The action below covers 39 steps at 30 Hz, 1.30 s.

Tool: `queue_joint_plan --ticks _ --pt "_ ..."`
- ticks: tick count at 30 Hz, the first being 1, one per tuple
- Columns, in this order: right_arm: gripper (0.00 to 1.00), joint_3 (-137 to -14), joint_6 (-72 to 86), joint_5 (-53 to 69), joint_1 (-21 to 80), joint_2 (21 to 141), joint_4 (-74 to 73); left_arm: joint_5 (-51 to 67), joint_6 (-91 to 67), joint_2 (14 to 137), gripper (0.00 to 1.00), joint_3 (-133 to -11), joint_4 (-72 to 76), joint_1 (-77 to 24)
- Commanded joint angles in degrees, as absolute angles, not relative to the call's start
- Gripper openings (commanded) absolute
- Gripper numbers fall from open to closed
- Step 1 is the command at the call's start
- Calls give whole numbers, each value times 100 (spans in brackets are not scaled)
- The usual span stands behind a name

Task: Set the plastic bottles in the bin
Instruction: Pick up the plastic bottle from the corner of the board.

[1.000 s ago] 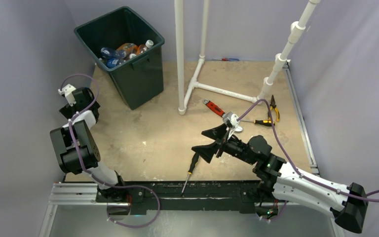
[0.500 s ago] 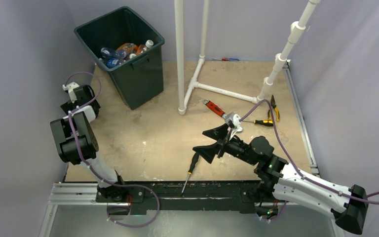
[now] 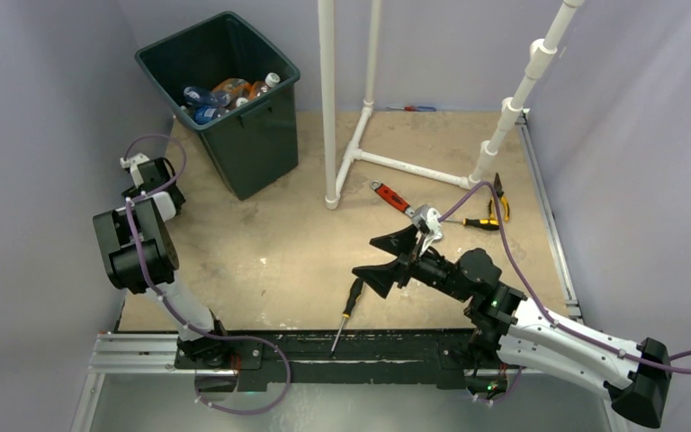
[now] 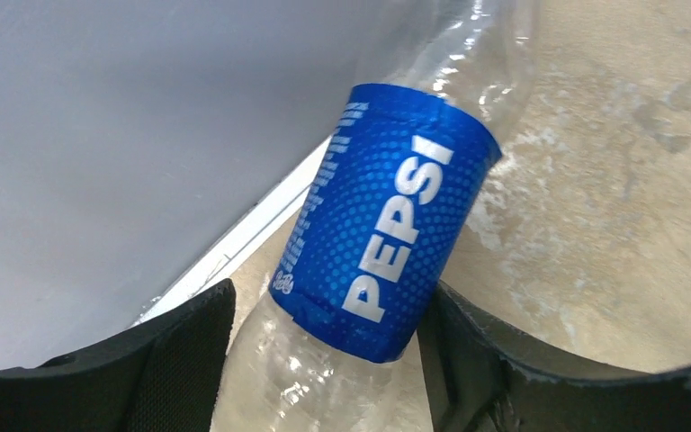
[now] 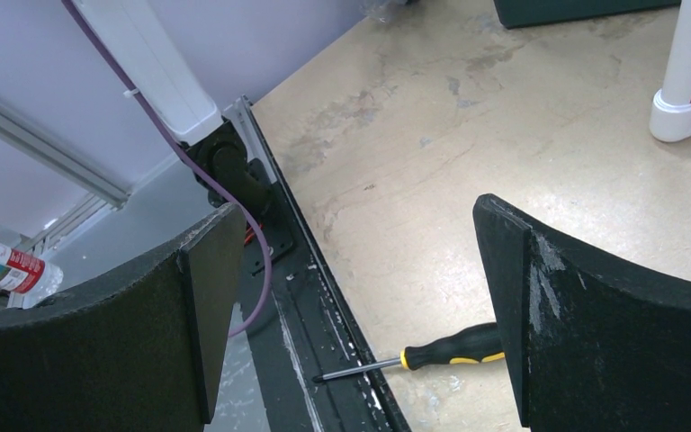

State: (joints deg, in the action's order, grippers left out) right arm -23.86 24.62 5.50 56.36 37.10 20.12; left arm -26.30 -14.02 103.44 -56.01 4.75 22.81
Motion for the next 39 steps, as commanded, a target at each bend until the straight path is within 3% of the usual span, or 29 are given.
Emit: queue_joint_plan --ticks 1,14,21,26,32,39 --pt "98 -2354 2404 478 5661 3623 2194 -2307 -1891 9892 61 -5421 332 2240" --pt "97 -2171 2456 529 5660 3264 2447 -2172 -2791 7132 31 -4004 -836 2153" --pt "97 -2161 2487 756 5660 3287 2472 -1559 -3646 5058 4 -3505 -1836 2009" --pt "97 -2217 2453 797 5667 3290 2268 -1307 -3775 4255 0 -3312 -1719 1876" --pt "97 -2026 2496 629 5668 3242 2301 -2051 -3281 3935 0 -4554 -2413 1383" --pt "97 -2123 2652 792 5669 3546 2235 -1171 -3587 3656 0 -5911 -2042 1254"
